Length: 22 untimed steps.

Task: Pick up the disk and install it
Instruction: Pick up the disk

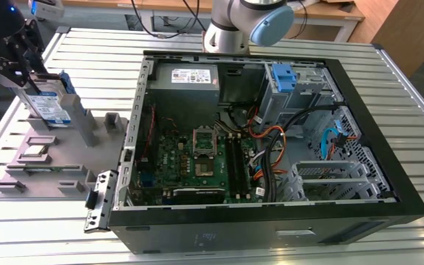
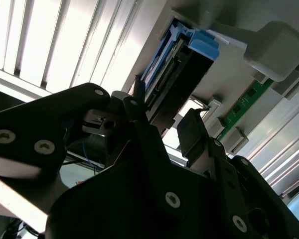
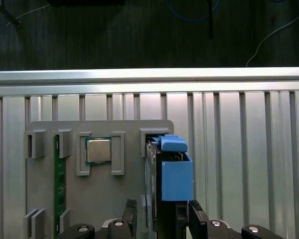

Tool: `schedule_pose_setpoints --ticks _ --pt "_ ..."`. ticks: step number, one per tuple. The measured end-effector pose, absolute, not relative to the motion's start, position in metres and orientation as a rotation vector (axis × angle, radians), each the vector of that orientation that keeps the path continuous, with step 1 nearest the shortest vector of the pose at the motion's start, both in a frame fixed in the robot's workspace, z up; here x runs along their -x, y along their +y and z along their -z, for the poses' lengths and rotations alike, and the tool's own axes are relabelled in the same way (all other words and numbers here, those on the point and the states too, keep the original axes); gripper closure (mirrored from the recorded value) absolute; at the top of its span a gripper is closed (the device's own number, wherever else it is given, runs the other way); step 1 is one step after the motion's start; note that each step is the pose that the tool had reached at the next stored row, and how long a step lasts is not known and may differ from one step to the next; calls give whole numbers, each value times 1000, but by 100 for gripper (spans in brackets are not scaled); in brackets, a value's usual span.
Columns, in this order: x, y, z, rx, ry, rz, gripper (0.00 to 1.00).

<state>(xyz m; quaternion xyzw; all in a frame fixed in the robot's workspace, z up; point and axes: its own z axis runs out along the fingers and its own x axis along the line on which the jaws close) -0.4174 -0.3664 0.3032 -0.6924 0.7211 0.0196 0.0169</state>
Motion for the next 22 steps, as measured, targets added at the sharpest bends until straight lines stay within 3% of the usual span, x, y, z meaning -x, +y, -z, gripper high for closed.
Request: schedule_pose_setpoints --ticks 22 --pt "417 -366 -302 2152 2241 -61 47"
